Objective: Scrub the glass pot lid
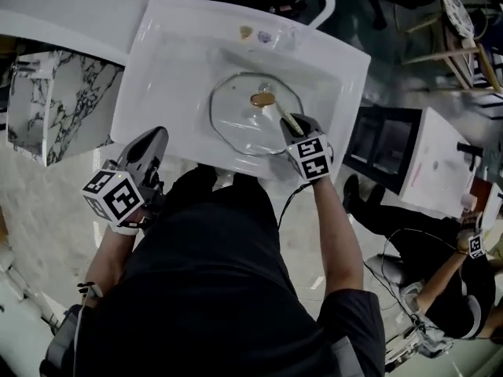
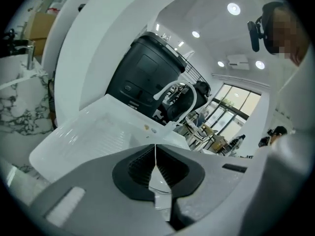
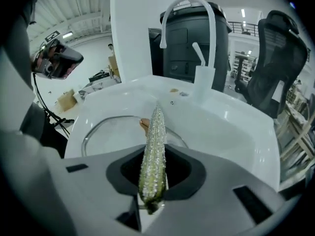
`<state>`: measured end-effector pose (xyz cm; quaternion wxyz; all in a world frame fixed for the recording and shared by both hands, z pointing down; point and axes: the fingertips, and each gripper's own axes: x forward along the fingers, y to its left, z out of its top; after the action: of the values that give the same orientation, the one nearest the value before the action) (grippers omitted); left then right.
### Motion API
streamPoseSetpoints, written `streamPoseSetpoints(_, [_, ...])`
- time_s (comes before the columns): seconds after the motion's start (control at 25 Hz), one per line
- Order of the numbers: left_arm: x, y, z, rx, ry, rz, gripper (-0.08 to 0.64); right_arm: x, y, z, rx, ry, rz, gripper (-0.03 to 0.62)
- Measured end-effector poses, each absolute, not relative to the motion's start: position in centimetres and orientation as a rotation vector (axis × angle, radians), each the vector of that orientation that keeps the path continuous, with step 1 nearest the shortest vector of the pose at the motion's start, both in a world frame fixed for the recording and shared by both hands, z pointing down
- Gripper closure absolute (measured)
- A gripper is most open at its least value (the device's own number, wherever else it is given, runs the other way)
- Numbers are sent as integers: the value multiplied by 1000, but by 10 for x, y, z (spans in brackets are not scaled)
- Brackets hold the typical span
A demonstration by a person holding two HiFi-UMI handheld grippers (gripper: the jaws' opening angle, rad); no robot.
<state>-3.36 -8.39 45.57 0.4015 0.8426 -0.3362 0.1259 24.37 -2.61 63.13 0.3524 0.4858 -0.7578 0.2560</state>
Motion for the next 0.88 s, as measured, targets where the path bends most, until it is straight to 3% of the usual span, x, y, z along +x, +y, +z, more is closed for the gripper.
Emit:
streamPoseSetpoints(0.2, [-56,-84,472,2046,-900,277,558,231,-25,653,1268,-1886,702,525])
streamPoseSetpoints(0.88, [-5,-103,460,2180,-621,330,558,149,-18,630,1455,-1846,786,525])
